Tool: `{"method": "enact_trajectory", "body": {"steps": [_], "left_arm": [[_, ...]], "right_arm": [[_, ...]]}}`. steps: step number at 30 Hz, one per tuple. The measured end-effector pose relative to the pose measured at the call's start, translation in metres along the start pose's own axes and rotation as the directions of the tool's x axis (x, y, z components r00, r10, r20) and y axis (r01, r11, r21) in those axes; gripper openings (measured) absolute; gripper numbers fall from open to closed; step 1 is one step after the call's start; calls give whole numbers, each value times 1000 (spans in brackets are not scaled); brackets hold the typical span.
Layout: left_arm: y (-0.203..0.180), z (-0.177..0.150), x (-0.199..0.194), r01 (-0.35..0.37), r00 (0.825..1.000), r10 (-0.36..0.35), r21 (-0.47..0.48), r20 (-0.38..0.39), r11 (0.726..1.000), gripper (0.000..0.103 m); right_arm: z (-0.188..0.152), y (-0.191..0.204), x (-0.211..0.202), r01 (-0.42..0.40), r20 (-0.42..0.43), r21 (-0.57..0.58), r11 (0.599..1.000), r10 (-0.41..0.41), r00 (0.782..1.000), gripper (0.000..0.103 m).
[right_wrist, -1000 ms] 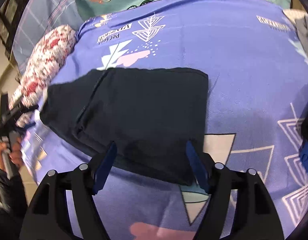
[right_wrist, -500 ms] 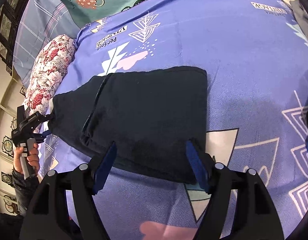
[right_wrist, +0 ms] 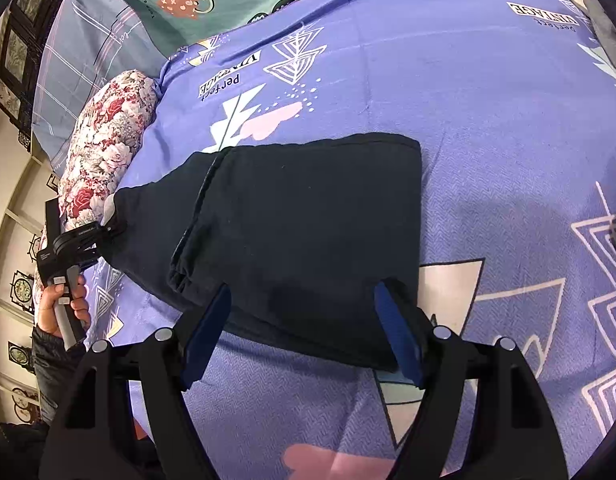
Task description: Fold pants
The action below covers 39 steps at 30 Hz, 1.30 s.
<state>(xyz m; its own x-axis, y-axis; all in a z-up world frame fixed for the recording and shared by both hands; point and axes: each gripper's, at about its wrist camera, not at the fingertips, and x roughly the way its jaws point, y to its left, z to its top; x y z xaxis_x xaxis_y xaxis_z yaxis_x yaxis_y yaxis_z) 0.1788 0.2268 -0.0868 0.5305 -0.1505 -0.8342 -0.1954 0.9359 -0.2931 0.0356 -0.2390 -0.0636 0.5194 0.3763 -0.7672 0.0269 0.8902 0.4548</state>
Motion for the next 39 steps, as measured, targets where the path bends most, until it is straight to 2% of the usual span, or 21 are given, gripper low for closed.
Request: {"method": "enact_trajectory", "body": {"steps": [5,10,13,15,17,19,20,21,22,23,24,25,27,29,31,32,35,36,37,38,39], "left_arm": [[-35,0,-56,76,991,-86,92,100,993,25],[-101,-14,-97,195,964,-233,258,125,946,26],[-155,-36,-96,281,945,-323,372,56,885,27],[-184,-50,-86,321,936,-352,417,-3,850,27],[-208,-68,-70,342,933,-355,448,-57,826,33],[-227,-87,-45,384,922,-360,448,-141,807,34],[-235,-96,-31,401,916,-357,441,-184,803,43],[-243,-106,-12,438,899,-366,440,-241,784,57],[-248,-116,1,492,869,-391,437,-305,753,83],[-250,-122,13,515,854,-393,442,-342,735,82],[-250,-127,11,485,874,-387,473,-295,736,82],[-251,-127,7,488,873,-395,482,-286,728,87],[-249,-121,0,536,844,-431,453,-321,713,91],[-242,-112,-4,553,830,-439,397,-345,733,91],[-228,-100,-13,595,797,-482,332,-364,732,91],[-224,-96,-18,599,793,-493,318,-357,735,91],[-191,-74,-38,581,811,-518,276,-271,766,95],[-174,-66,-43,558,828,-513,254,-225,790,97],[-163,-61,-44,531,847,-498,238,-187,813,98],[-152,-56,-45,483,875,-462,225,-141,846,98],[-138,-52,-42,407,914,-397,212,-88,889,98]], "right_arm": [[-1,-3,-8,-5,23,-1,1000,5,1000,75],[-4,-10,-16,-16,47,18,1000,15,999,75],[-7,-18,-22,-16,59,34,999,14,998,75],[-9,-22,-24,-13,63,43,999,11,998,75],[-12,-26,-27,-10,64,56,998,7,998,75],[-14,-28,-29,0,59,52,999,-3,998,75],[-15,-28,-31,7,58,47,999,-10,998,75],[-15,-28,-33,17,60,38,999,-20,998,75],[-15,-28,-35,22,65,30,999,-24,998,75],[-15,-28,-39,19,73,28,999,-21,997,75],[-15,-29,-41,14,80,29,999,-16,997,75],[-15,-31,-44,8,89,30,1000,-11,996,75],[-13,-33,-45,8,92,37,999,-11,996,75],[-10,-33,-42,-11,88,50,999,7,996,75],[-6,-30,-40,-14,85,45,999,10,996,75],[-4,-28,-40,-14,91,36,999,10,996,75],[5,-20,-39,-29,113,32,999,25,993,85],[8,-17,-37,-53,110,28,998,49,993,85],[11,-13,-33,-86,102,23,996,83,991,85],[14,-8,-29,-114,93,23,993,111,989,88],[17,-3,-24,-146,81,29,989,143,986,89]]}}
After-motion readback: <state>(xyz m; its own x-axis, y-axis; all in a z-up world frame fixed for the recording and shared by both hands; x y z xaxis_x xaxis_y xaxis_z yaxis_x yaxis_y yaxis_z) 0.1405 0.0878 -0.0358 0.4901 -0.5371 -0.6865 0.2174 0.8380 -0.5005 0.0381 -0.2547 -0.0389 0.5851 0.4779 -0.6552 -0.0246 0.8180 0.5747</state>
